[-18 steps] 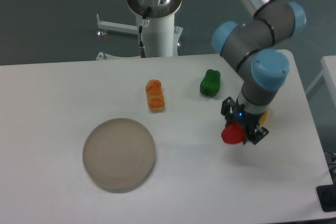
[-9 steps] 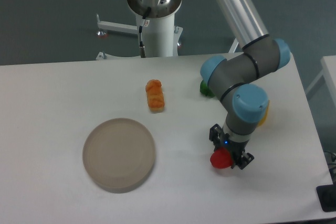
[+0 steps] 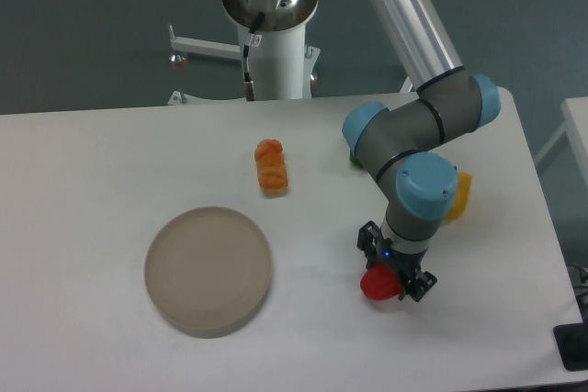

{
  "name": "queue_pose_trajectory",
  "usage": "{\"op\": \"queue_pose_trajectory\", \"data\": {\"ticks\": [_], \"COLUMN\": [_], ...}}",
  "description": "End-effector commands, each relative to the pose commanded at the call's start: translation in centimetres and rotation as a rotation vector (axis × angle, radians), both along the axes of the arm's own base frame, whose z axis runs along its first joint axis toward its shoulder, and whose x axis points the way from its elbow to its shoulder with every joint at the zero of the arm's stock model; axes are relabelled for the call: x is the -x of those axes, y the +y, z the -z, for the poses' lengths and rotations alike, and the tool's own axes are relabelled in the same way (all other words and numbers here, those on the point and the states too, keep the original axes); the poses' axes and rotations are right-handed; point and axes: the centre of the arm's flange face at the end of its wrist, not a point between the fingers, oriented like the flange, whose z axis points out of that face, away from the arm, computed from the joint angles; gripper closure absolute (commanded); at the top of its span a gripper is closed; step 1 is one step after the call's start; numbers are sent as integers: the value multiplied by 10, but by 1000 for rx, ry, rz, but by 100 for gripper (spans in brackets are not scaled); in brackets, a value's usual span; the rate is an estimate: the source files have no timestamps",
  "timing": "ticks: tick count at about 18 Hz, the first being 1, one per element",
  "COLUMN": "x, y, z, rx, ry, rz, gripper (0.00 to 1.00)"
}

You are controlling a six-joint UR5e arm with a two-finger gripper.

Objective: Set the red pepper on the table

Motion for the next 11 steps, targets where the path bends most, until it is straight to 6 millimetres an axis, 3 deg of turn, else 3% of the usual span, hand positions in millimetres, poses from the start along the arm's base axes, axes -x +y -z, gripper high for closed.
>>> {"op": "queue_pose_trajectory", "data": {"ticks": [4,10,11], "x": [-5,-27,-30], "y": [-4,-34,-40], "z": [-15,-103,-109], "rx": [1,4,24], "ry": [-4,-12,-26], "rz": [-41,-30,-27], "gripper": [0,0,0]}}
